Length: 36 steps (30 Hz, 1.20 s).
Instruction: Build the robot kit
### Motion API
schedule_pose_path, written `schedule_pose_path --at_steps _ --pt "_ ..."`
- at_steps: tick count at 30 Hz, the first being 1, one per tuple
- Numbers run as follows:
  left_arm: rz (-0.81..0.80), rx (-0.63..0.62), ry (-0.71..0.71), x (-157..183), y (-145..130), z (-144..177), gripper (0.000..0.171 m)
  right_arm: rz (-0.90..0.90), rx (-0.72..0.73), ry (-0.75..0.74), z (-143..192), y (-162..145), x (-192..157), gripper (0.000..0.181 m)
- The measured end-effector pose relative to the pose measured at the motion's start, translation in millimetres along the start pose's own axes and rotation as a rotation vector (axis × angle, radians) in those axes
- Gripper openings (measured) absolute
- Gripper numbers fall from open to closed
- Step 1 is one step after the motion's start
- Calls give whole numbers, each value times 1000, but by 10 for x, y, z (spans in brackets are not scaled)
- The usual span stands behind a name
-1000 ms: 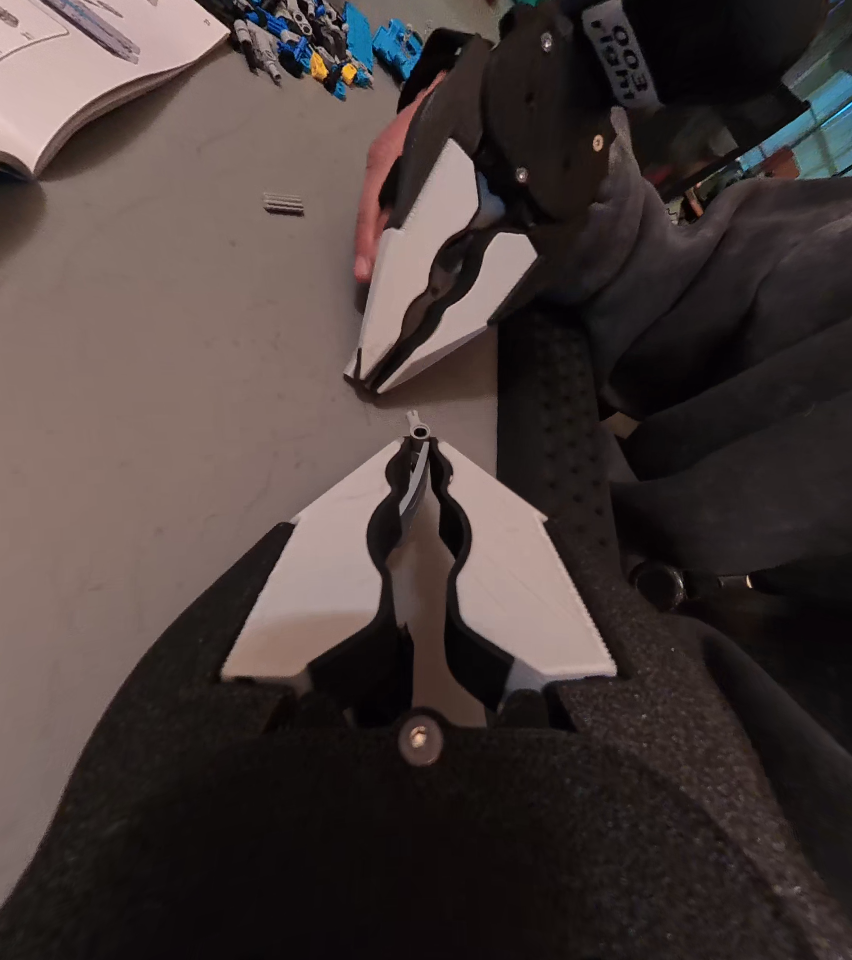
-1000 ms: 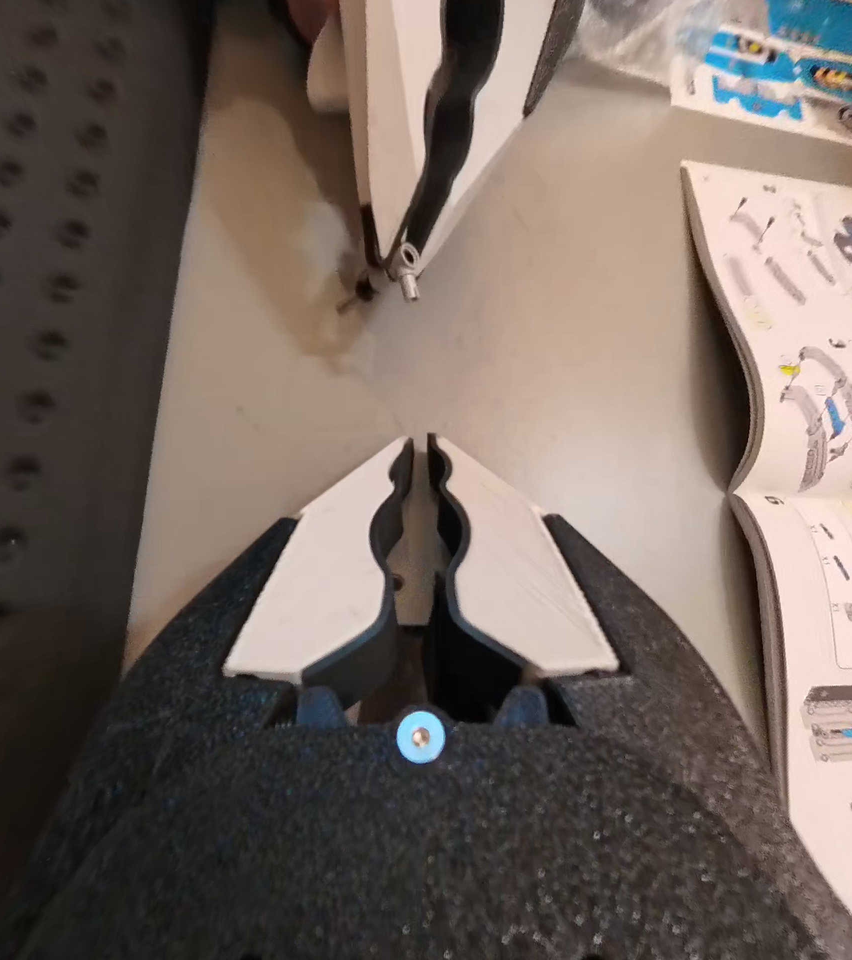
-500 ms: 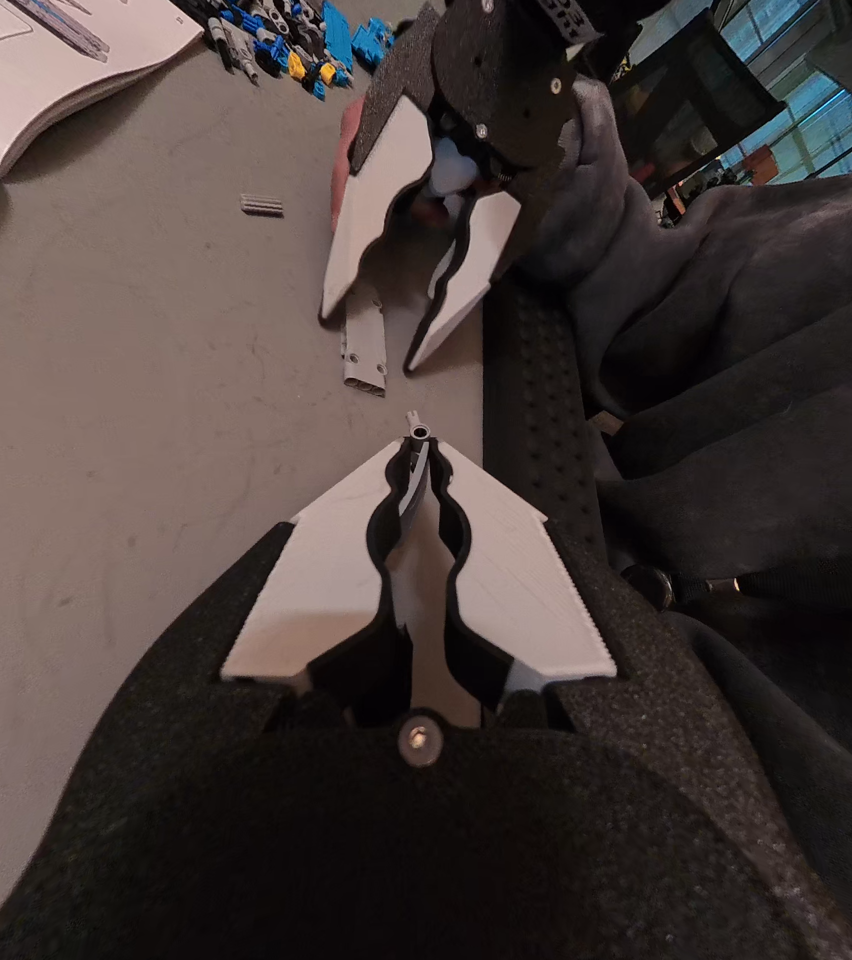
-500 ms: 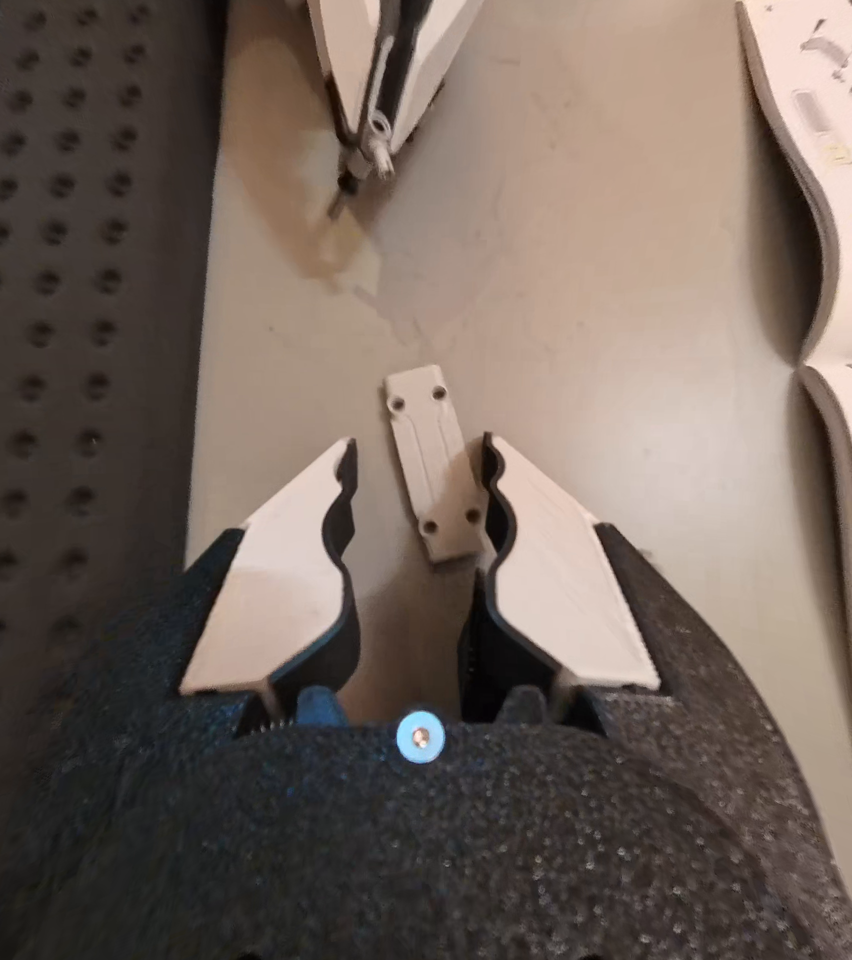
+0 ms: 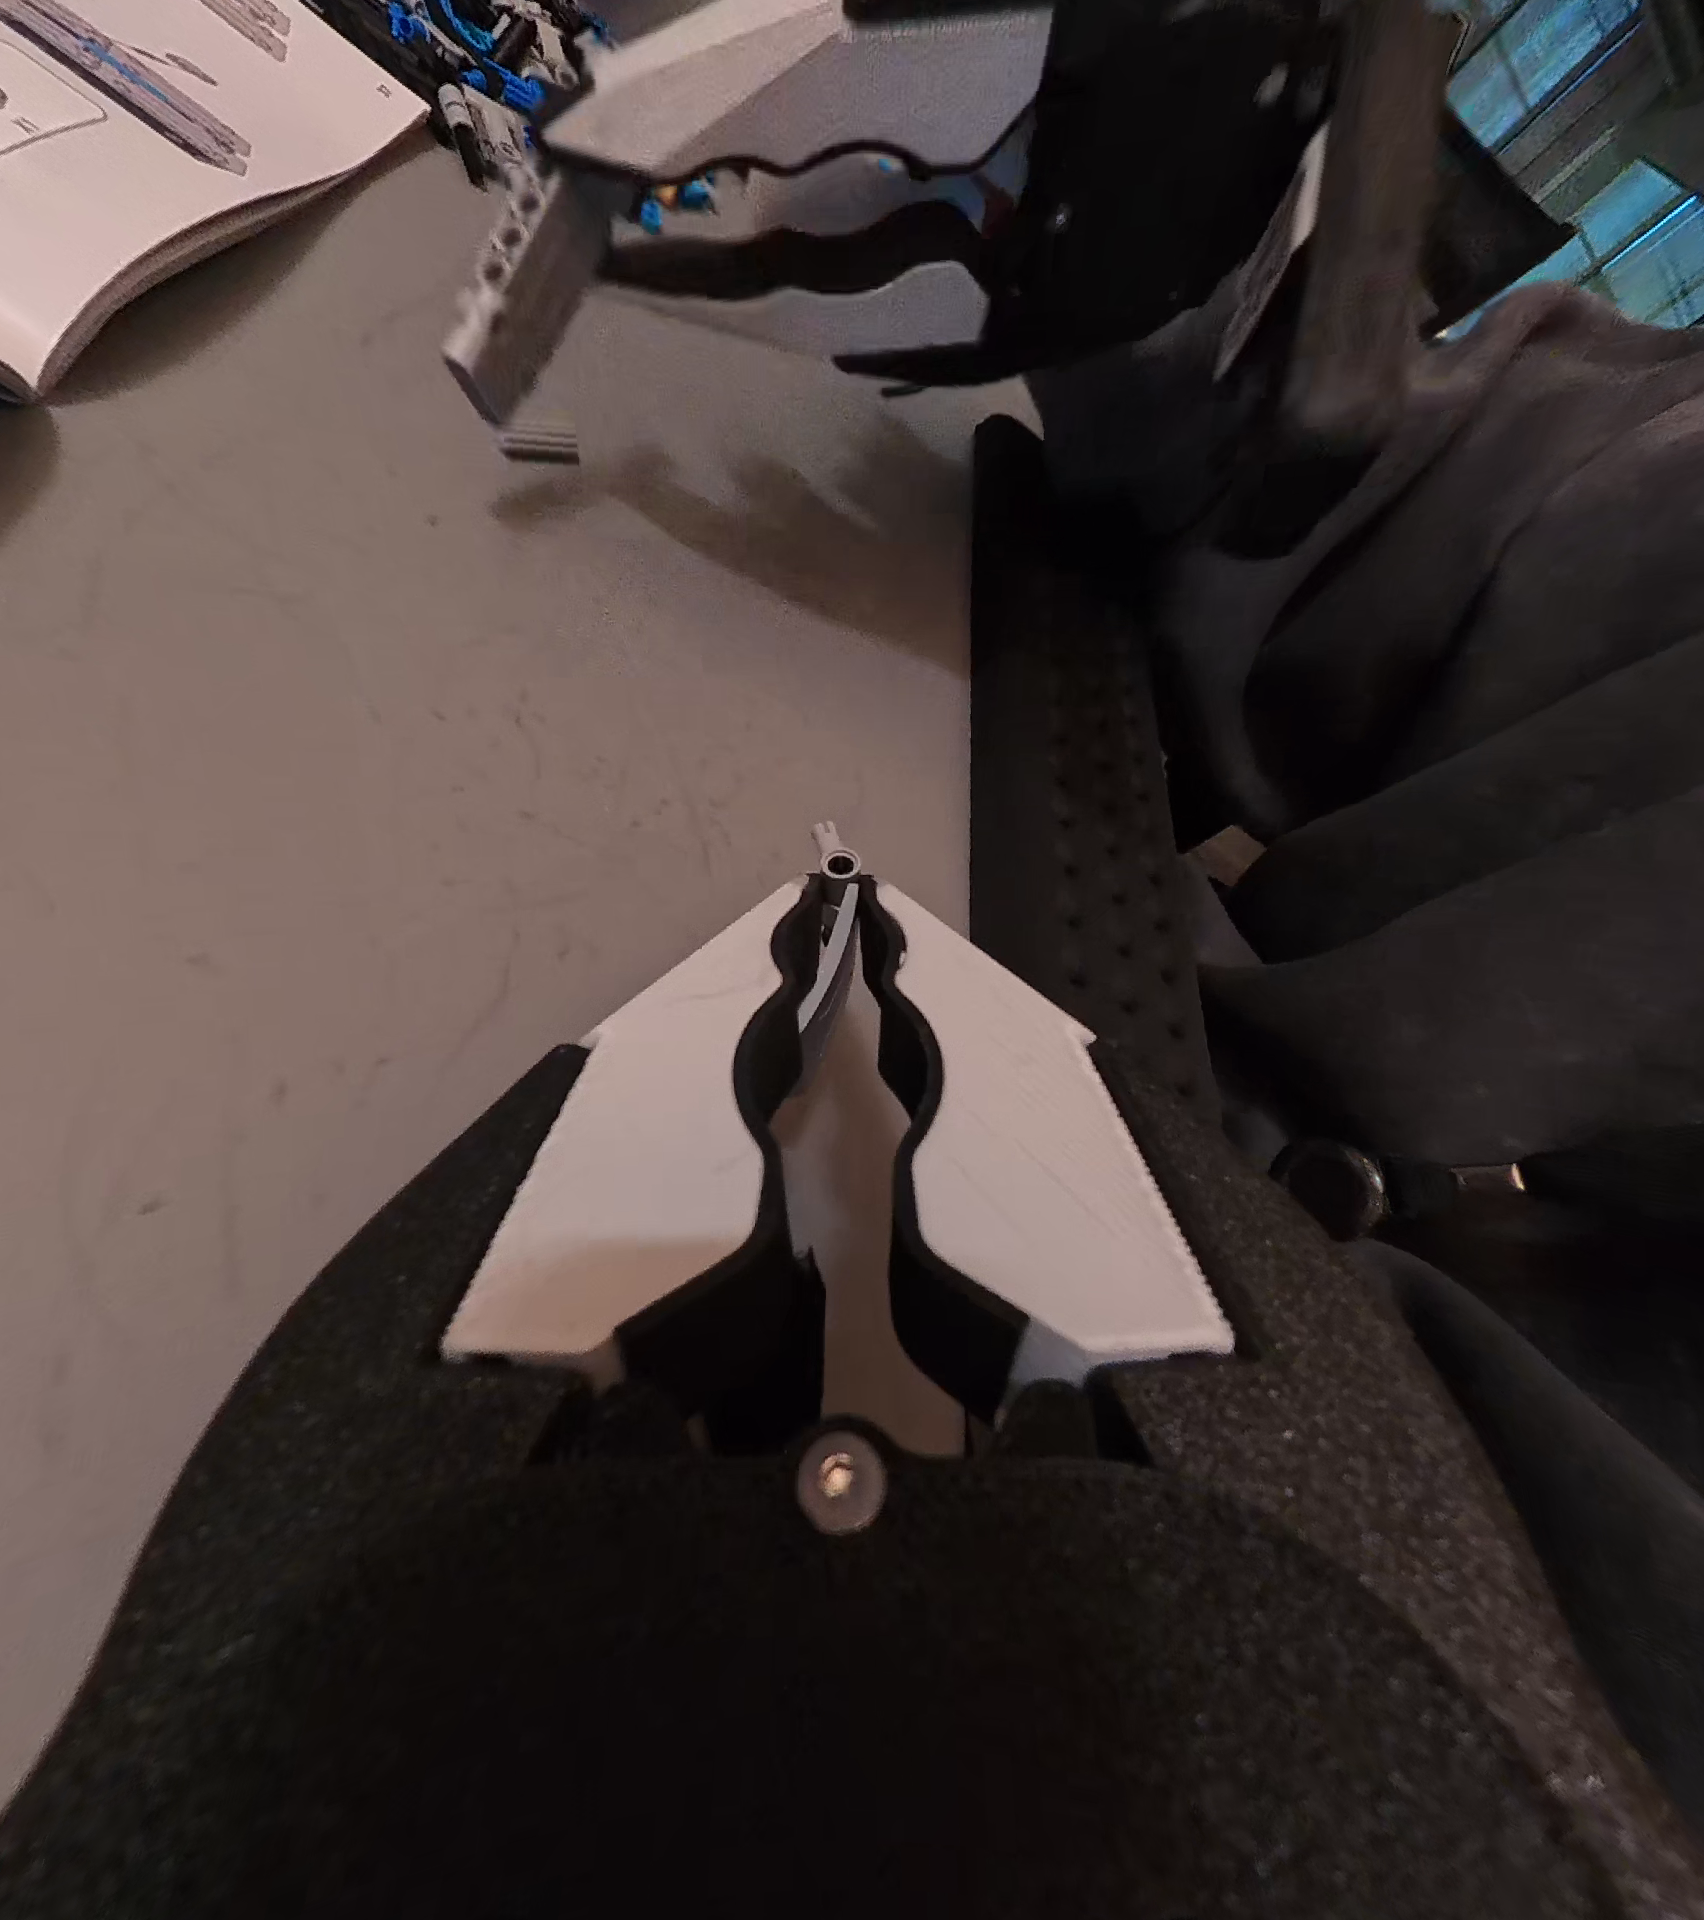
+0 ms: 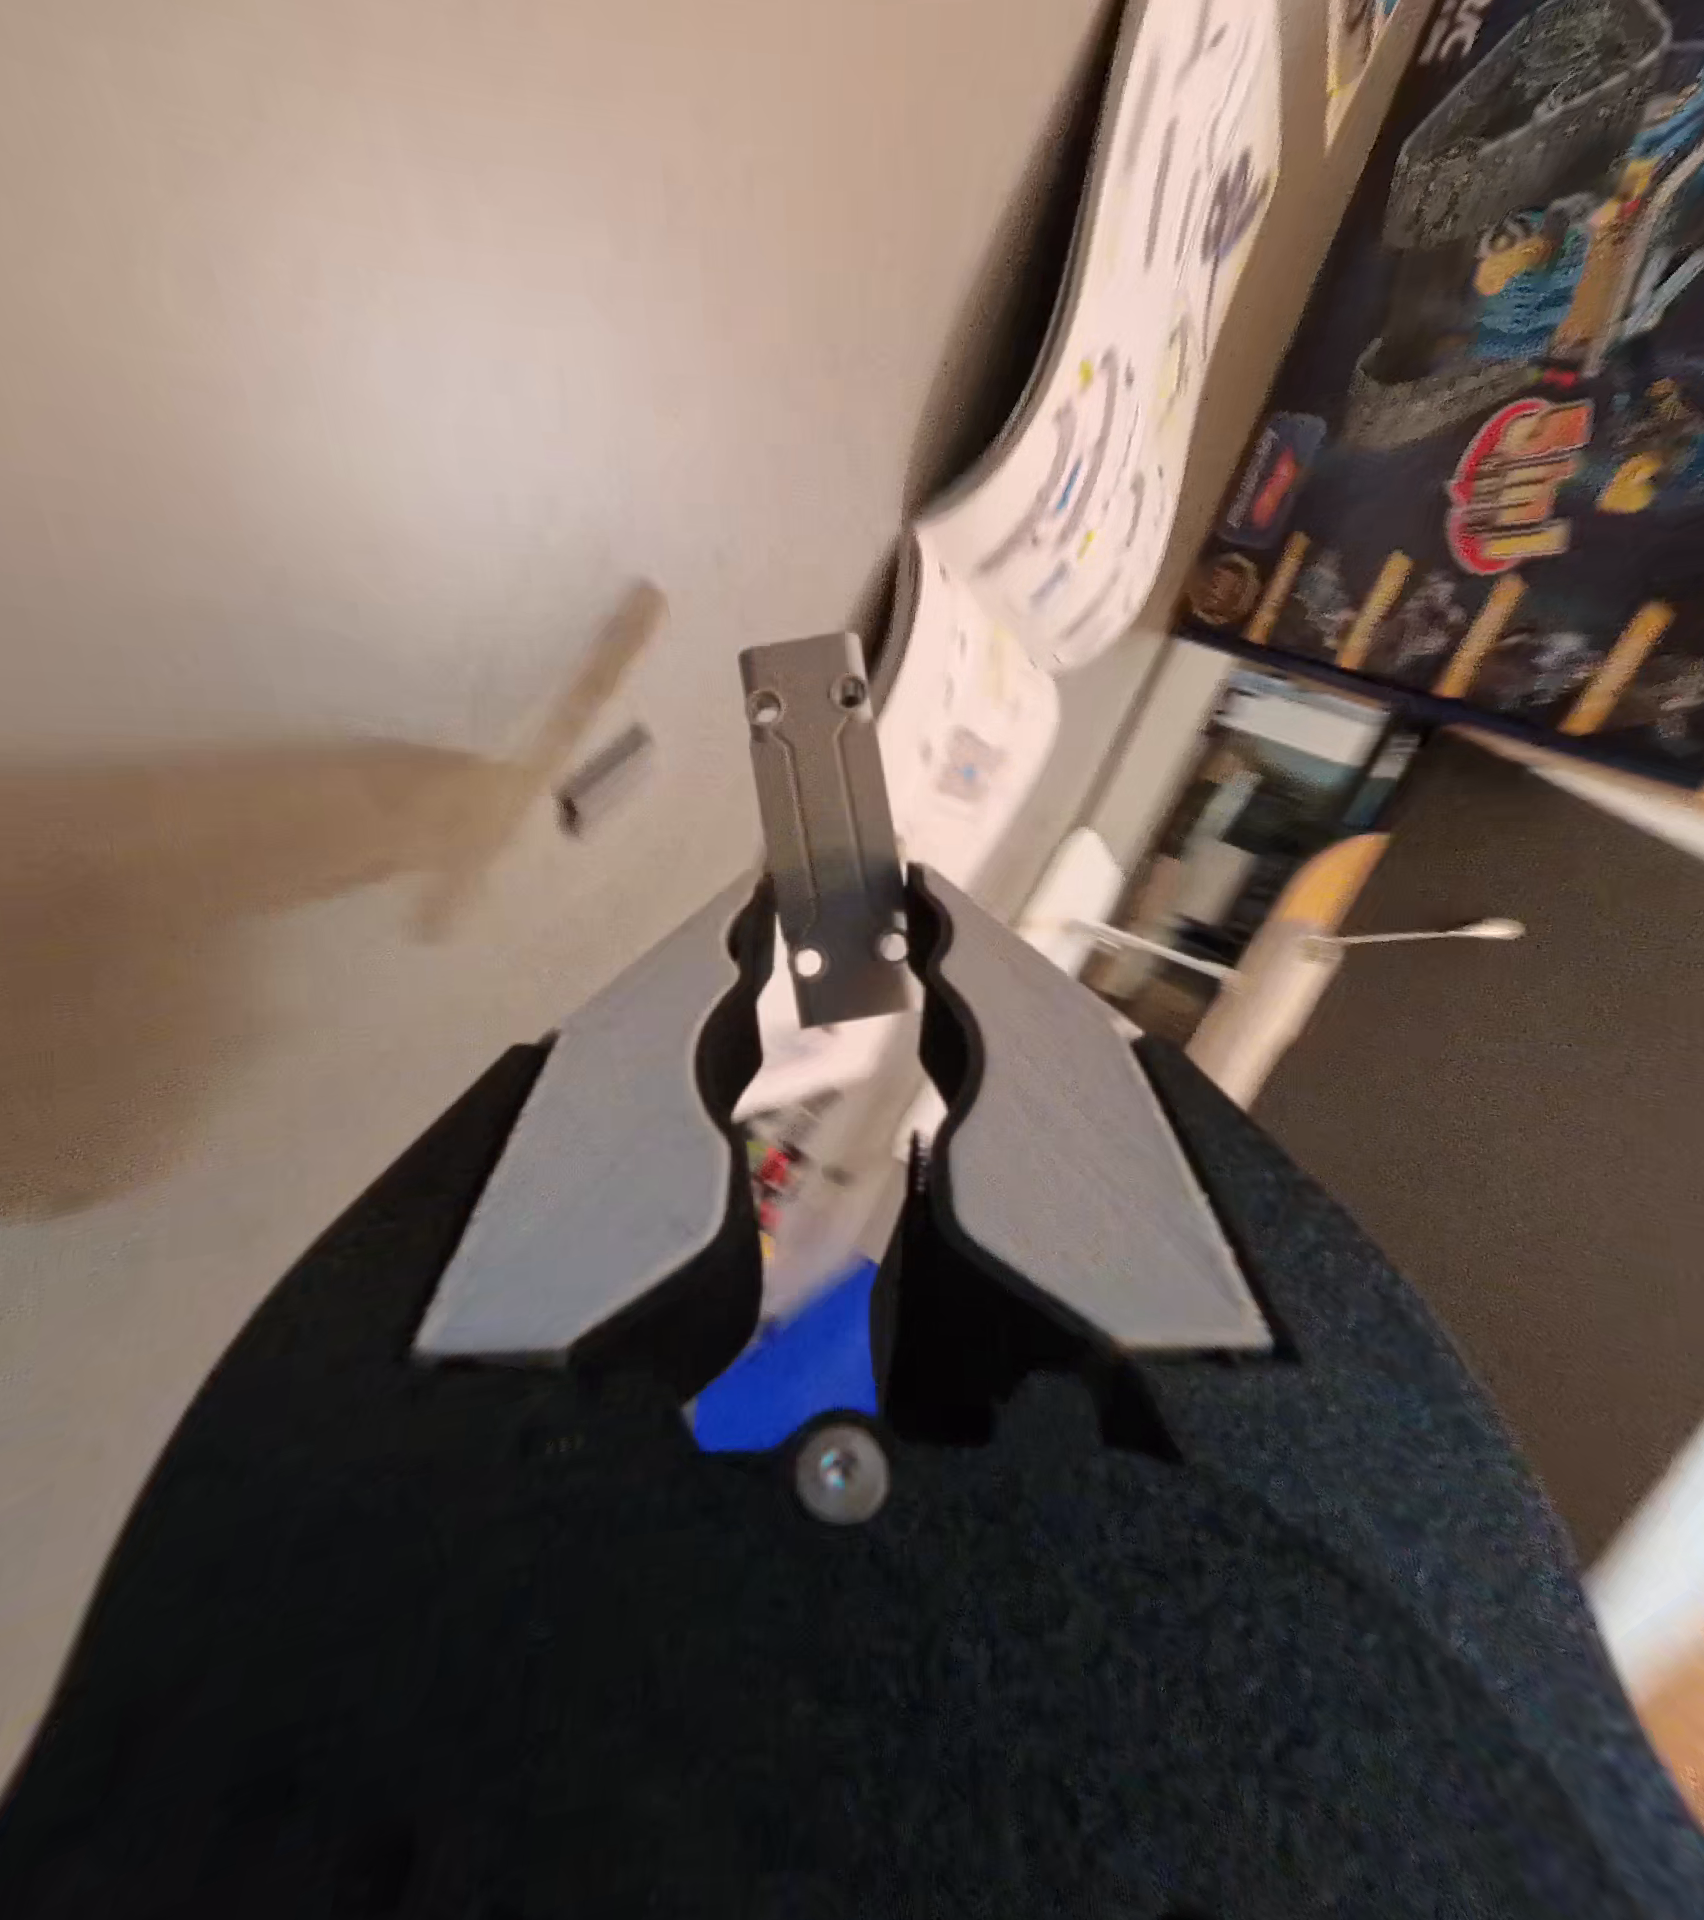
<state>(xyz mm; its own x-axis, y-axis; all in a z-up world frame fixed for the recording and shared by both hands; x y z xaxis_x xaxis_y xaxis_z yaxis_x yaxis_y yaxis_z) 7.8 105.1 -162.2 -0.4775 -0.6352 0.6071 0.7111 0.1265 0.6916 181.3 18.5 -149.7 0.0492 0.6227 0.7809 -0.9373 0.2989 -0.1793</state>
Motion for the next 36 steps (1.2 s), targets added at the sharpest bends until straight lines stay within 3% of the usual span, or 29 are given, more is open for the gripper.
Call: schedule_pose_path --at_steps 3,7,11,20,30,32,36 --pt "-3 5 5 4 8 8 5 225 -124 -46 -133 -235 -129 23" --pt "-16 3 9 26 12 4 6 294 -122 -126 -224 -428 -294 23" --pt "-18 6 7 41 16 -1 5 127 -47 -64 -191 -484 -516 23" --pt "-20 4 0 55 13 -14 5 -225 35 73 7 -586 -643 23" --pt "-24 1 1 66 11 -24 6 -439 104 319 277 -627 -786 23" --pt "-25 5 6 61 17 -18 5 -379 23 247 271 -708 -740 23" --pt "-27 6 13 57 19 -16 6 60 -242 -1 219 -895 -751 23"
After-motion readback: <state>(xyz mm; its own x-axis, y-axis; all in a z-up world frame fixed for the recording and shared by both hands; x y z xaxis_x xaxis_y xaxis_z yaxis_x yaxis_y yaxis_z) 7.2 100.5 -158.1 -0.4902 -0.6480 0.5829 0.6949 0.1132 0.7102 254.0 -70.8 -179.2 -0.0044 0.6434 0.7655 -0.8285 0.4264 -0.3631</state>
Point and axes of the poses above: each gripper's, where its closed fingertips meet, z back along the fingers, y out of its top, x = y × z across the jaws, the point moved 5 cm from there along z, back along the fingers, and after that the axes turned 2 degrees about -x, right-handed, at the moved point
